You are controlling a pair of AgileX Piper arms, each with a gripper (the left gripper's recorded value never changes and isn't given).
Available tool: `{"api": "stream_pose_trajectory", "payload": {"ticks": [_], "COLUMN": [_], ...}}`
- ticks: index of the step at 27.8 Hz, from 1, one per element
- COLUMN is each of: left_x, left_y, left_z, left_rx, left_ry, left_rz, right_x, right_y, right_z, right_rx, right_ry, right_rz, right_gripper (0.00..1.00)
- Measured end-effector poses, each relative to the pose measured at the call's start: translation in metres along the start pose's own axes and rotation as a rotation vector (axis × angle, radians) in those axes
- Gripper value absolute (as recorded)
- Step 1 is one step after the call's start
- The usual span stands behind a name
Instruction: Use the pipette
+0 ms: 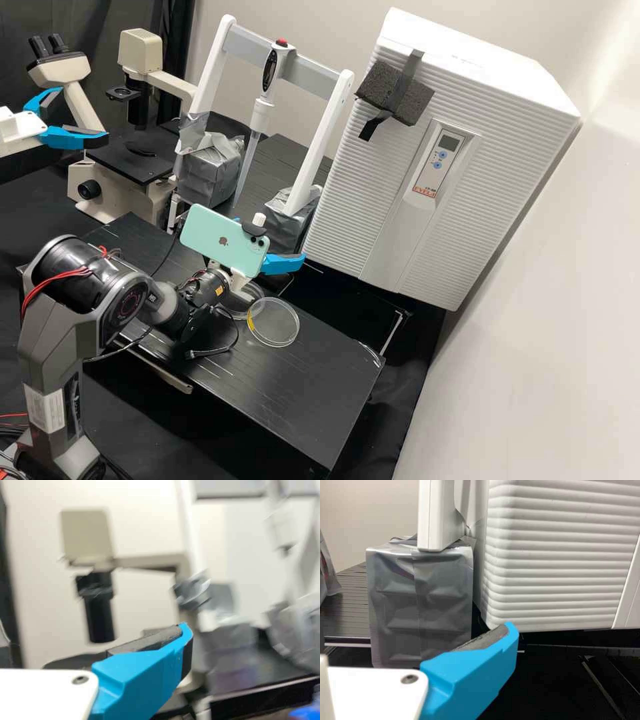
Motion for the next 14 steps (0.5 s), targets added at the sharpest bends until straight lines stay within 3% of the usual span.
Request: {"api": "stream_pose_trajectory", "payload": {"ticks": [4, 7, 14], "left_x": [0.0, -0.0007, -0.0007], "left_y": [0.012, 0.015, 0.014], "left_z": [0.019, 0.026, 0.026], "left_rx": [0.003, -0.002, -0.002], "left_ry": [-0.091, -0.118, -0.119], "left_rz": [0.054, 0.069, 0.069], "right_x": [0.0, 0.0, 0.0], "right_y": [0.0, 0.0, 0.001], "right_z": [0.0, 0.0, -0.001], "right_rx": [0.0, 0.0, 0.0], "right_ry": [0.0, 0.0, 0.002], "right_rz": [0.0, 0.0, 0.002], "right_gripper": [1.0, 1.0, 1.0]}}
